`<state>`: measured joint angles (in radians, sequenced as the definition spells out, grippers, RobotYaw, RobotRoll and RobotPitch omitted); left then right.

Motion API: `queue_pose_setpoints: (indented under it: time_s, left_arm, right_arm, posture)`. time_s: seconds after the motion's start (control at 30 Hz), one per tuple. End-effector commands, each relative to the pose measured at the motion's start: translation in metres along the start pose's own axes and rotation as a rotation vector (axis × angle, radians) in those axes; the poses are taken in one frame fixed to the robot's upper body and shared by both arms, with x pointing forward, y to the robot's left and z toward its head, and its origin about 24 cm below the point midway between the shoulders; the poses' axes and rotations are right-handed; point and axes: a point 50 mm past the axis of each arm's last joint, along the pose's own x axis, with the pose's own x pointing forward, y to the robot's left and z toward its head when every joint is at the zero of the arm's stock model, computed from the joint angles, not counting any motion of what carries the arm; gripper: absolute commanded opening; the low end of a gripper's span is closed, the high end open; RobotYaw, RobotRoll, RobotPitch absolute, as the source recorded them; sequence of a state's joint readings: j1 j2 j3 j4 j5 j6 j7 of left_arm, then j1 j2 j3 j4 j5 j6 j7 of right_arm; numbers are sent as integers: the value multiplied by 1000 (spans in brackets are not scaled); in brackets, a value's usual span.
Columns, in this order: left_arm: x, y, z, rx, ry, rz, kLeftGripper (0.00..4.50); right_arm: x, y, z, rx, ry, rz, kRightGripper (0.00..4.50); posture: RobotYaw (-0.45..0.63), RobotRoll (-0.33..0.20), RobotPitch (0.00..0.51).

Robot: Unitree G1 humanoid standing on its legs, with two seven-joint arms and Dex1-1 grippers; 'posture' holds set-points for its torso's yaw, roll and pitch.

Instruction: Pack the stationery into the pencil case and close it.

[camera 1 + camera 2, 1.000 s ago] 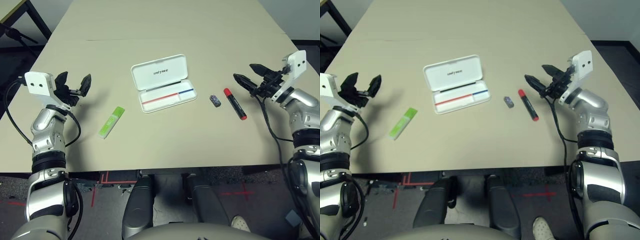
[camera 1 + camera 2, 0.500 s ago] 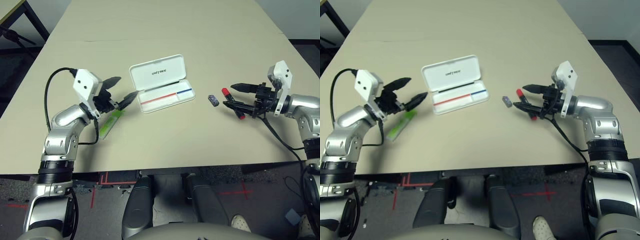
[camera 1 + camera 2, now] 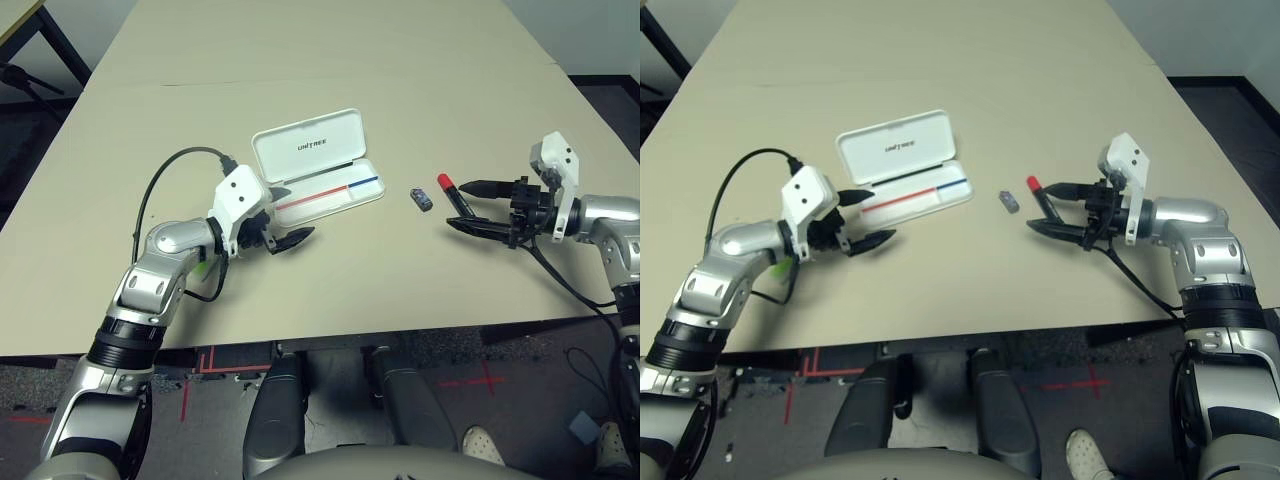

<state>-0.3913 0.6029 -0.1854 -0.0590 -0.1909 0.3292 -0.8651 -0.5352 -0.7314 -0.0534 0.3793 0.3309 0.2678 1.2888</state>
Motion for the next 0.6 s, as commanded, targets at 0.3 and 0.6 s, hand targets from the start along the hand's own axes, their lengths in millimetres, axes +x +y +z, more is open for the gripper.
queue_pose_setpoints:
  time_s: [0.3,0.6]
  left_arm:
    - [11,-5,-18,17,109,-63,4453]
    - [8,-1,-21,31,158,-75,4453]
  right_arm:
    - [-3,2,-2,-14,24,-22,4500]
    - [-4,3,-3,-15,18,-38,4500]
  posture:
    - [-41,0,191]
    - [-51,0,196]
